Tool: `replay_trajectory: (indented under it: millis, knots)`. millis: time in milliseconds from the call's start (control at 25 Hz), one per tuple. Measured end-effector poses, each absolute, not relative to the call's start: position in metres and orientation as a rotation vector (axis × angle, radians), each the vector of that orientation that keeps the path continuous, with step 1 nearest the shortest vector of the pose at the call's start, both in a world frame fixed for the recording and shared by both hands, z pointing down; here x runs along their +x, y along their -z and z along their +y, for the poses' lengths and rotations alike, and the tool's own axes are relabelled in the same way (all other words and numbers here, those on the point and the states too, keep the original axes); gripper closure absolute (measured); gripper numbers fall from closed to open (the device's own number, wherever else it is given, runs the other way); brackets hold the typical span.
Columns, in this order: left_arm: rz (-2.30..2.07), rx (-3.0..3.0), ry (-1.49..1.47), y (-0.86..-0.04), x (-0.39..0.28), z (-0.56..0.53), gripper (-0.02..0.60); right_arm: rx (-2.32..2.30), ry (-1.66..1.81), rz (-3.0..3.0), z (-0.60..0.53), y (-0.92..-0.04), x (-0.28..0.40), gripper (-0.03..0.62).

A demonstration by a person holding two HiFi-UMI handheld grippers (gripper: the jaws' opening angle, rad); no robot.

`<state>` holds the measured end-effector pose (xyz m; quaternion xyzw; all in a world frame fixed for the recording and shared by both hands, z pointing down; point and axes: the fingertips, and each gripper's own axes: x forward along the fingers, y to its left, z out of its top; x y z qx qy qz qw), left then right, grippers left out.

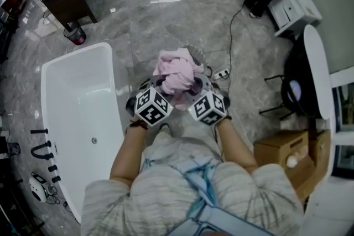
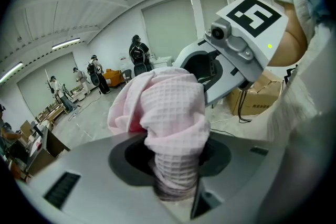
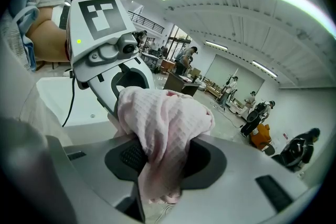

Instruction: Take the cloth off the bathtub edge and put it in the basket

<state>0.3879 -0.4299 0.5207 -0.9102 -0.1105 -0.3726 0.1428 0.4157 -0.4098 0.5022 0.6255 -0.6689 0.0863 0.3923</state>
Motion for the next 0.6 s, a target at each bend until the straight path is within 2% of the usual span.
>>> replay_trajectory:
  millis: [600]
  knots:
    - [-0.302, -2.619, 1.163, -0.533, 0.513, -0.45, 0.408, 1.54, -0.234, -1.766, -0.432, -0.515, 0.544, 0.424]
